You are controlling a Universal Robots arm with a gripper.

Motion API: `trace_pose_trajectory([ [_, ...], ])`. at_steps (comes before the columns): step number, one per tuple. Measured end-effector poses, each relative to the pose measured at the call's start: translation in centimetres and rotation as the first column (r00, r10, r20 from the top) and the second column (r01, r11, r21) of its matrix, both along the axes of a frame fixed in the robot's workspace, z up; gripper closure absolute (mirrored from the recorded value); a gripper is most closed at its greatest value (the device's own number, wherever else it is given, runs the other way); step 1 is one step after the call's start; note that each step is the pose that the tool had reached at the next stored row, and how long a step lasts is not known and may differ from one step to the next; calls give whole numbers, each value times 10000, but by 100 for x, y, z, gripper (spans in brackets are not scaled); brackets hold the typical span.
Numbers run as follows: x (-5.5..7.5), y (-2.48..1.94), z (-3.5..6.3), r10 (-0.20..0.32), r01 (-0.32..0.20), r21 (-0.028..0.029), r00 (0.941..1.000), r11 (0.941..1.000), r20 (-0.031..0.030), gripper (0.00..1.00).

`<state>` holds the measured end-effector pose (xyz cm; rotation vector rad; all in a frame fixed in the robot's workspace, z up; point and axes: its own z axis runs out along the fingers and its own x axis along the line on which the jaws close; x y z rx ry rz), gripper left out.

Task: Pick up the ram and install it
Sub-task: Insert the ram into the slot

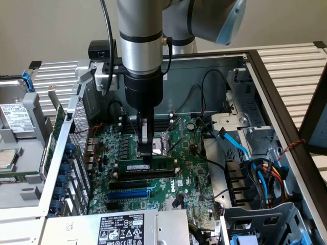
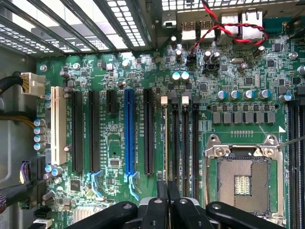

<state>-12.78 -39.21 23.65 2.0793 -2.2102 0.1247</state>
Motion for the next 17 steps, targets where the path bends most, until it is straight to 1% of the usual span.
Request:
trace_pose_trajectory([
  [17, -18, 3, -5, 56, -56, 1, 10000, 10000, 1, 88],
])
